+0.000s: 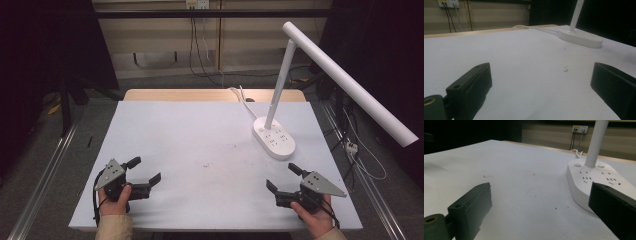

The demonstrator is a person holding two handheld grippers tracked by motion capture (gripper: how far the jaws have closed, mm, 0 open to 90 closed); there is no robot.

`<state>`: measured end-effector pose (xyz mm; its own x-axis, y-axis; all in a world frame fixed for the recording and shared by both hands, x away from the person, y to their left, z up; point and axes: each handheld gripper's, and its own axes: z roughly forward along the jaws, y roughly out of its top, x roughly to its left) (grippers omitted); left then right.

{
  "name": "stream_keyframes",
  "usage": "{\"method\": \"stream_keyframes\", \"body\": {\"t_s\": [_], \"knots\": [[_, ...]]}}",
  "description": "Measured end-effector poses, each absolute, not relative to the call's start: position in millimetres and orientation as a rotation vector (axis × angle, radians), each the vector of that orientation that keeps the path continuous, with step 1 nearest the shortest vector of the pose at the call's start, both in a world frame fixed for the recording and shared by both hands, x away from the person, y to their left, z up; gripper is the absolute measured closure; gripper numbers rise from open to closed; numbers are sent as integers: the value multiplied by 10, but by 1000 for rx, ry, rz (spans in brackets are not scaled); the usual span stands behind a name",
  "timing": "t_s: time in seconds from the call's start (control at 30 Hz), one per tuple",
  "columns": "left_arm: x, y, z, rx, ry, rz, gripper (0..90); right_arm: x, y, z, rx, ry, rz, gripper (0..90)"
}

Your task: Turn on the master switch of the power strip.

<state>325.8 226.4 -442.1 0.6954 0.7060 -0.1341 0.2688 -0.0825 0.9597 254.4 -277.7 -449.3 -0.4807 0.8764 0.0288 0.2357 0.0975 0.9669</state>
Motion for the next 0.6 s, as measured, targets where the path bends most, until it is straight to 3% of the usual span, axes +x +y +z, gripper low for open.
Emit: {"method": "stream_keyframes", "body": {"t_s": [0.6], "knots": [[3273,2239,-4403,1659,786,438,34,2664,-2707,-4475,1098,1822,1398,53]]}}
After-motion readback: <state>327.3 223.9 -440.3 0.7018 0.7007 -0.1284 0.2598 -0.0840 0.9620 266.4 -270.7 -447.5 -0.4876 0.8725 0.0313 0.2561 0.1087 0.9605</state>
